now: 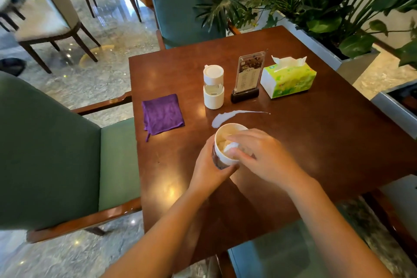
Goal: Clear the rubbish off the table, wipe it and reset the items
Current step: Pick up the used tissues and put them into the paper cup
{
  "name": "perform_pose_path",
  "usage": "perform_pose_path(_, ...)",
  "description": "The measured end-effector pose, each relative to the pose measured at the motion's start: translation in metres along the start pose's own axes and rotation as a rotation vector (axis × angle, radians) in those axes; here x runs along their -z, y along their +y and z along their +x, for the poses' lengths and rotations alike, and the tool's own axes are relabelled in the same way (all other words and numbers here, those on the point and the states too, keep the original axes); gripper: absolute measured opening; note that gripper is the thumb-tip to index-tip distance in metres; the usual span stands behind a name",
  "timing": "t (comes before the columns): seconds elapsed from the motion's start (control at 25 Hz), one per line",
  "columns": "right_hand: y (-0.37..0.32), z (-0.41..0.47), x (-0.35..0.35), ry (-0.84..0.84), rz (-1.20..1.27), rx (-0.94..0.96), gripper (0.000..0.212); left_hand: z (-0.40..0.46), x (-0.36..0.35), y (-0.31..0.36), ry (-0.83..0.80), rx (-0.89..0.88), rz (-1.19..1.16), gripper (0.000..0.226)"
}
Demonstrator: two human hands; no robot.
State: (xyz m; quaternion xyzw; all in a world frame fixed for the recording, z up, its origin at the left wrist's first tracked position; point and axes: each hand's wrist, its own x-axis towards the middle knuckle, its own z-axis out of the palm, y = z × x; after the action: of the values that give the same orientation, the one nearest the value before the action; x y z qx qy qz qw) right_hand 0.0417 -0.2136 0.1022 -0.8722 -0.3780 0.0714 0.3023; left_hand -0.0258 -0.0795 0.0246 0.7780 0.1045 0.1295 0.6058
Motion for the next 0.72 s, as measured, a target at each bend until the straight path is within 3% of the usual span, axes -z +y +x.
perform_pose_path(0.12, -0.006, -0.013, -0.009, 0.022, -0.037, 0.159, 0.039, -0.011, 0.017, 0.000, 0.039, 0.008, 0.012, 0.072)
perform_pose_path(0.32, -0.034, -0.003, -0.023, -0.253, -0.214, 0.231, 0.044, -0.033, 0.043, -0.002, 0.065, 0.043, 0.045, 0.074)
perform_pose_path(0.4, -0.047, 0.004, -0.030, -0.288, -0.229, 0.281, 0.043, -0.043, 0.054, -0.005, 0.097, 0.069, 0.041, 0.074)
perform_pose_path(0.6, -0.059, -0.007, -0.054, 0.014, 0.004, 0.331, 0.035, -0.070, 0.087, -0.005, 0.195, 0.121, 0.030, 0.075)
perform_pose_path(0.72, -0.069, -0.018, -0.079, 0.022, 0.102, 0.264, 0.036, -0.091, 0.106, -0.008, 0.193, 0.161, 0.027, 0.074)
